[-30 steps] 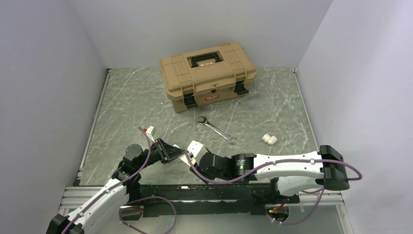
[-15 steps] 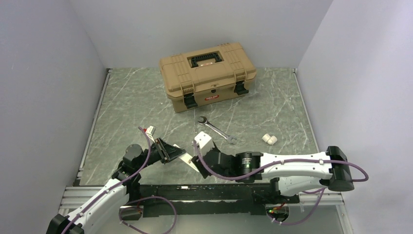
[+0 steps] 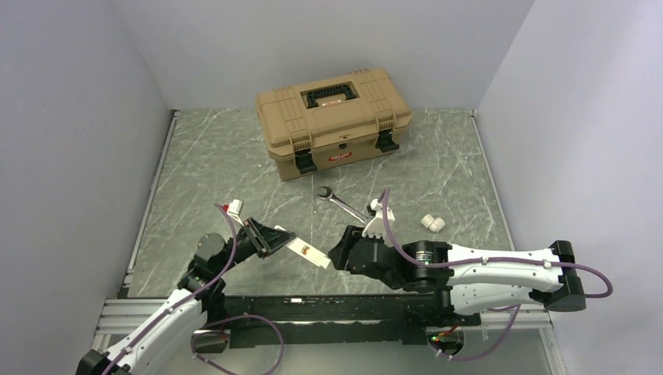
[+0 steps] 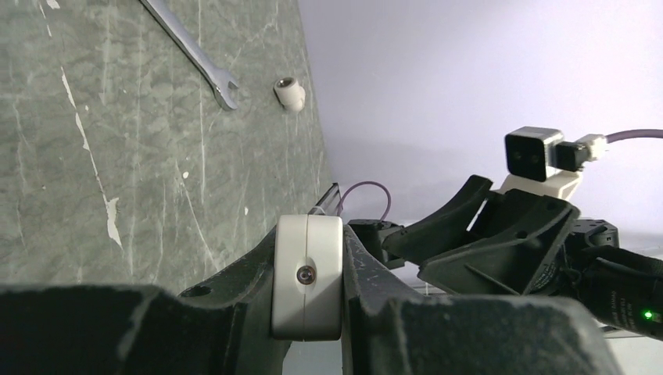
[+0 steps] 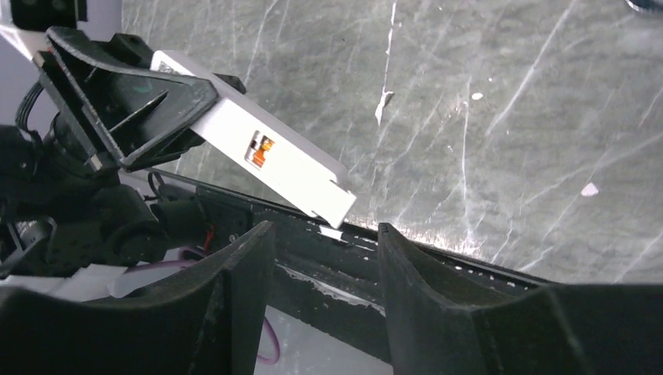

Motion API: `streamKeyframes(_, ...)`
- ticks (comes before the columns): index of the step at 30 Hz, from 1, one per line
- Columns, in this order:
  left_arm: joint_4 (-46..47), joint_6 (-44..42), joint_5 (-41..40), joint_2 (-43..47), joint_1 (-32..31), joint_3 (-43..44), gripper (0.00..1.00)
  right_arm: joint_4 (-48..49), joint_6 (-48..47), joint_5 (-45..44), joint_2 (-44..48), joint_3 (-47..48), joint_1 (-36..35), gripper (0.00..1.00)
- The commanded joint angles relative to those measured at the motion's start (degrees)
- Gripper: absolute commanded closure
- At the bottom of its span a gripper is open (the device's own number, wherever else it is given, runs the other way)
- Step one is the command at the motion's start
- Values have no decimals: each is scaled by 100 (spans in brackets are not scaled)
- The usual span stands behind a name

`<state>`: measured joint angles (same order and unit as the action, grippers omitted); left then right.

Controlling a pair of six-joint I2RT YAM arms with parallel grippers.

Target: Load the batteries into the remote control

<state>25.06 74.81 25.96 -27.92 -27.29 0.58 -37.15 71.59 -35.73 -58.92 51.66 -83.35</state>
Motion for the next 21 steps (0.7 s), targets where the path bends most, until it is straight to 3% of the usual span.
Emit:
streamKeyframes(1, -11, 19, -273, 205, 22, -392, 98, -297, 1205, 48, 117, -52, -38, 49)
streamKeyframes(5, -21, 72, -338, 268, 27, -454, 97, -371, 1380, 74, -20, 7, -40, 50)
streamKeyframes(14, 196, 308, -415, 232, 22, -509, 98, -214, 1489, 35, -66, -25, -43, 40)
streamKeyframes(21, 58, 728, -547, 384, 22, -502, 99, -451, 1527, -209, -43, 328, -34, 40)
